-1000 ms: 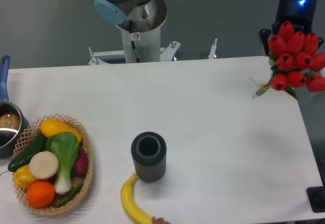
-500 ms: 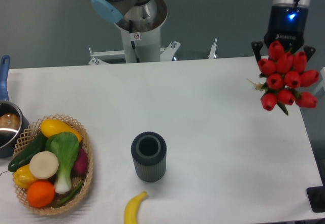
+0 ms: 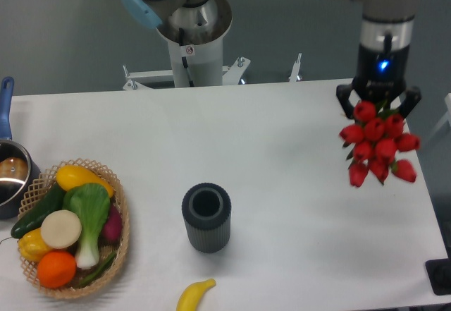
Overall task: Place the flowers on the table
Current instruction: 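Carry the tulips down toward the table beside the black vase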
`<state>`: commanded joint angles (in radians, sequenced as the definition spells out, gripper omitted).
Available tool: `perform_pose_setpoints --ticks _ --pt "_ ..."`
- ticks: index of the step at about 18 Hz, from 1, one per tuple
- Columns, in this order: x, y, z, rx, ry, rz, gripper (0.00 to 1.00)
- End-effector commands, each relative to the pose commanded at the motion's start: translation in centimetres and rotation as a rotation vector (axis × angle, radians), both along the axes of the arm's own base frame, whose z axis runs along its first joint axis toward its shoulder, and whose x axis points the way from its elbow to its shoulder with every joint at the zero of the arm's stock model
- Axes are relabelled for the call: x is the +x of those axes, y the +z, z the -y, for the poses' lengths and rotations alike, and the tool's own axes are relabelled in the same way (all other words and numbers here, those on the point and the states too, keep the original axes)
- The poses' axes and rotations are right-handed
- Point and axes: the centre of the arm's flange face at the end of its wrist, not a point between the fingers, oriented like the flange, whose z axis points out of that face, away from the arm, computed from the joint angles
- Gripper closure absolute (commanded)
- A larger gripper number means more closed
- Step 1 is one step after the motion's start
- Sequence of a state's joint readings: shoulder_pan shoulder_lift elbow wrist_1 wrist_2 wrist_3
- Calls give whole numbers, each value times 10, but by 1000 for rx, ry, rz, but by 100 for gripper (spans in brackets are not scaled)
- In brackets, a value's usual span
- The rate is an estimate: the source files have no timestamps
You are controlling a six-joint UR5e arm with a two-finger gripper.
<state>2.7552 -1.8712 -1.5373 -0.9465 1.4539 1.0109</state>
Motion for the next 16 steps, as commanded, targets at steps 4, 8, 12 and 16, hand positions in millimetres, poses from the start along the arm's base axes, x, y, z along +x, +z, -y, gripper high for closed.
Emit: perform_pose_setpoints --ticks 4,8,12,16 --pt "-5 -47 -46 -66 -53 34 64" --pt "-17 -79 -74 -78 -45 67 64" --pt "-23 -109 -79 -91 -30 109 64" --pt "-24 -132 -87 -82 1 117 64"
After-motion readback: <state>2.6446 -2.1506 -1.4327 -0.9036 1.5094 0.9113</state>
